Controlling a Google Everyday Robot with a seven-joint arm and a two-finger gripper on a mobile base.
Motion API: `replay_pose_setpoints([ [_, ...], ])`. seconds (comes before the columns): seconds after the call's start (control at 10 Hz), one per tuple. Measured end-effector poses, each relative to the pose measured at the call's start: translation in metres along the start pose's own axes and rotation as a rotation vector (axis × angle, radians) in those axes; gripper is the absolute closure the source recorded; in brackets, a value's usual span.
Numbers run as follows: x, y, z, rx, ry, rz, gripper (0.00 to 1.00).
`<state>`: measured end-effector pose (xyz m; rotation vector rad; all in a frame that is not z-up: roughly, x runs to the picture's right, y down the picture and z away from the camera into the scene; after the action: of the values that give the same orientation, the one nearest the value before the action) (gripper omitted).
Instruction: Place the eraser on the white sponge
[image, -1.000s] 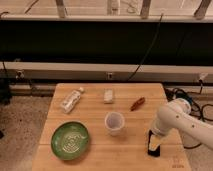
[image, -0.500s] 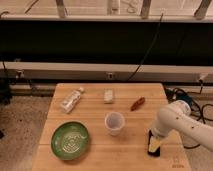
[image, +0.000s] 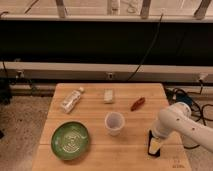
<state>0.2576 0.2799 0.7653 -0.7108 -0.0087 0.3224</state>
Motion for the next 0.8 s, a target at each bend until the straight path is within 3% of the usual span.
replay_pose_setpoints([
  [0.3,0.001,0.0,-0.001,0.01,0.009,0.026,0.2],
  [0.8,0.0,-0.016,-0.009,0.068,0.048,0.274,0.2],
])
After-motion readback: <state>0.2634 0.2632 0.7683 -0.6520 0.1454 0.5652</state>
